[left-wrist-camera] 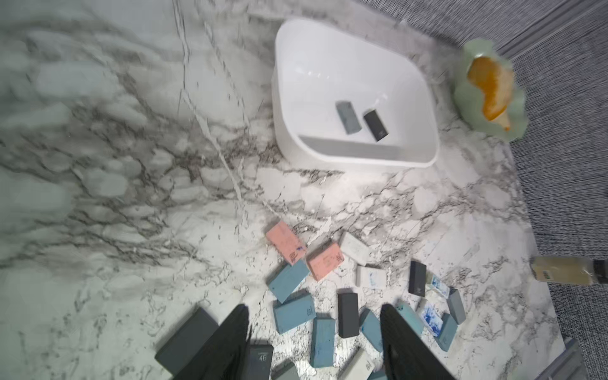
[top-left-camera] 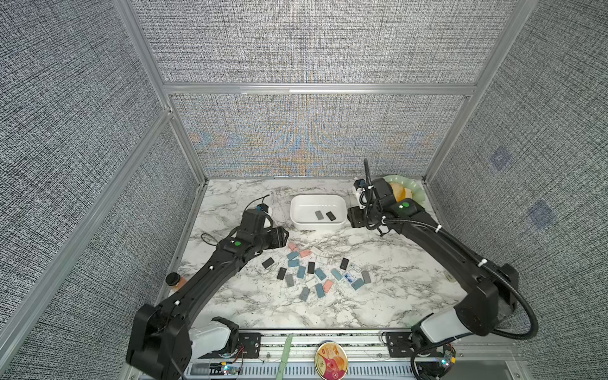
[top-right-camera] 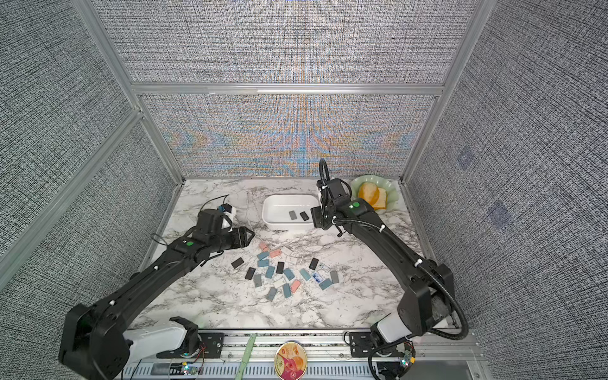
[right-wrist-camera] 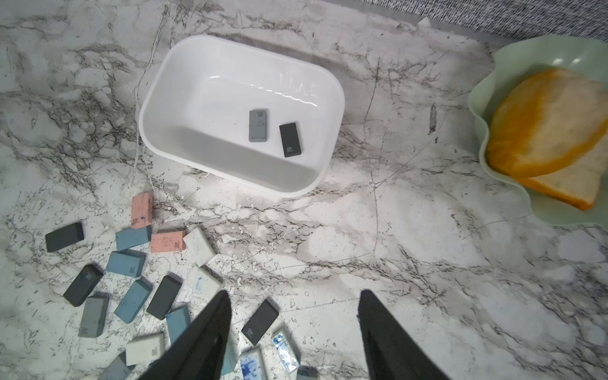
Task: Put the eraser in the storage box
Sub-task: Pick up the eraser from the center of the board.
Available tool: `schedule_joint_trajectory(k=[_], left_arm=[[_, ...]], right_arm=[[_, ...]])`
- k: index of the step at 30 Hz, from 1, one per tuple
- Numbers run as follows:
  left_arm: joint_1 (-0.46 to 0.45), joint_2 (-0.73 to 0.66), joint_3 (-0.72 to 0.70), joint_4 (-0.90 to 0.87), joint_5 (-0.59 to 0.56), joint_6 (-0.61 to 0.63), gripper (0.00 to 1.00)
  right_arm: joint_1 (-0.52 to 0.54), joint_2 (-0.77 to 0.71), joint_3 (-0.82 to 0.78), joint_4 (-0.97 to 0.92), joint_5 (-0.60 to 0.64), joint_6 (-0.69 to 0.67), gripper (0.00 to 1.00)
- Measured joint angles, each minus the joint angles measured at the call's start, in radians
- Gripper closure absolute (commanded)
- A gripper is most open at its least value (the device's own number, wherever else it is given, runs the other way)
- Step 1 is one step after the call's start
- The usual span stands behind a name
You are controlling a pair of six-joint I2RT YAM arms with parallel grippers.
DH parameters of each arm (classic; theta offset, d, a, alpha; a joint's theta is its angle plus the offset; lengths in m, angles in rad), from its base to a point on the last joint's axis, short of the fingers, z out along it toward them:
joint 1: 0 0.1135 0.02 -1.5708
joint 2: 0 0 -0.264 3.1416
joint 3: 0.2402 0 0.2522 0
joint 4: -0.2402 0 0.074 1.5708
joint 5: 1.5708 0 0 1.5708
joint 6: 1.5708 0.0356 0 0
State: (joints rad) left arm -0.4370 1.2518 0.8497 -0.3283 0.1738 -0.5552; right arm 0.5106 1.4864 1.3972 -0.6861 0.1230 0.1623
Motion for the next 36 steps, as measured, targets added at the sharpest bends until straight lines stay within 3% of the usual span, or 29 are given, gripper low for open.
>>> schedule_joint_trajectory(k=[8, 19, 36], left_arm=[[-0.046, 0.175, 0.039, -0.005, -0.096, -0.206, 0.36], [-0.111, 0.538, 0.311, -0.114, -0.157, -0.343, 0.39], [-0.130, 0.628, 0.332, -0.166, -0.200, -0.415, 0.44]], right_arm=[[-0.002, -0.174, -0.116, 0.018, 0.103, -0.016, 0.34], [-0.039, -0.310, -0.242, 0.044, 0.148, -0.030, 0.33], [-0.074, -0.361, -0.287, 0.045, 0.148, -0.031, 0.33]])
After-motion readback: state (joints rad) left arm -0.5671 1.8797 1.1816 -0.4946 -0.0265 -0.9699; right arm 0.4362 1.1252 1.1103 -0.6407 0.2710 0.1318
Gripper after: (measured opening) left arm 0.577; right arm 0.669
